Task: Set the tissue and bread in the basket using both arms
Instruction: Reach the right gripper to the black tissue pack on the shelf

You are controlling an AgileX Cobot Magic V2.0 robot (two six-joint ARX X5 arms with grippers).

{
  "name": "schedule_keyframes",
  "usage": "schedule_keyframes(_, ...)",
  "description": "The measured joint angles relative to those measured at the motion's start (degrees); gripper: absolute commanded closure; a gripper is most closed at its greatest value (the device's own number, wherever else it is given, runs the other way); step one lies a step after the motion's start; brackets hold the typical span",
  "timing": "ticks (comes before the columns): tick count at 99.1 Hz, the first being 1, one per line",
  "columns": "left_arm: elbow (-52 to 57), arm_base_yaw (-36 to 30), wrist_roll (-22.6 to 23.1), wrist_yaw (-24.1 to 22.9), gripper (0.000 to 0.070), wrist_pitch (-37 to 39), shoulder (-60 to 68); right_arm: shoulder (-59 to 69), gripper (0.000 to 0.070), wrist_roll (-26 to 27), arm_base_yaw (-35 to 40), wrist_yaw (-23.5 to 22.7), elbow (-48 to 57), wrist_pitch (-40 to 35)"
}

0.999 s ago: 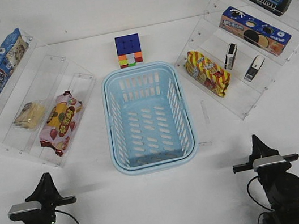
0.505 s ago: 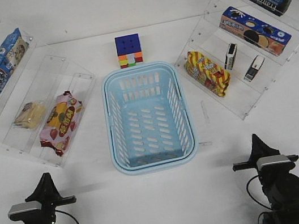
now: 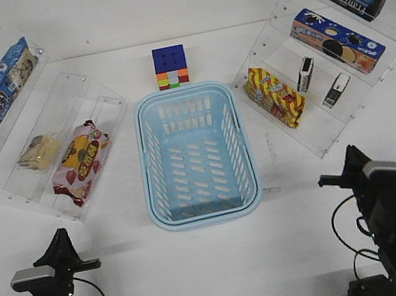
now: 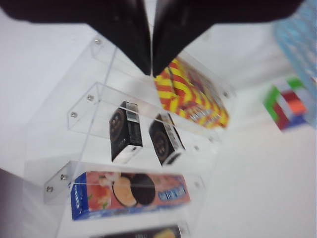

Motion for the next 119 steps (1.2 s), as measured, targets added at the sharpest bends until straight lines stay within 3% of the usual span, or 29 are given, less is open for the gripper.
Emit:
schedule_keyframes(4, 0.0, 0.0, 0.0, 0.0, 0.0699, 0.0, 0.0, 4.4, 0.0208, -0.8, 0.0, 0.0, 2.9, -0.4)
schedule_keyframes(38, 0.0, 0.0, 0.0, 0.0, 0.0699, 0.0, 0.0, 36.7, 0.0210, -4.7, -2.9, 0.3, 25.1, -0.4)
schedule_keyframes(62, 0.0, 0.0, 0.0, 0.0, 0.0700, 0.0, 0.0, 51.5, 0.0217, -5.2, -5.7, 1.4, 33.0, 0.0)
schedule_keyframes(69, 0.0, 0.0, 0.0, 0.0, 0.0699, 0.0, 0.0, 54.0, 0.0267, -5.2, -6.4, 1.5, 33.2, 1.5)
schedule_keyframes(76, 0.0, 0.0, 0.0, 0.0, 0.0699, 0.0, 0.0, 55.9, 0.0372, -5.1, -7.0, 1.5, 33.3, 2.8)
schedule_keyframes(86, 0.0, 0.0, 0.0, 0.0, 0.0700, 0.0, 0.0, 57.1, 0.0700, -5.1, -7.8, 1.4, 33.3, 3.7)
schedule_keyframes(110, 0.0, 0.0, 0.0, 0.0, 0.0699, 0.0, 0.0, 53.9, 0.0697, -6.0, -8.3, 1.0, 33.7, 3.3)
schedule_keyframes(119, 0.0, 0.0, 0.0, 0.0, 0.0700, 0.0, 0.0, 48.0, 0.0697, -6.2, -8.2, -2.7, 33.7, 2.2)
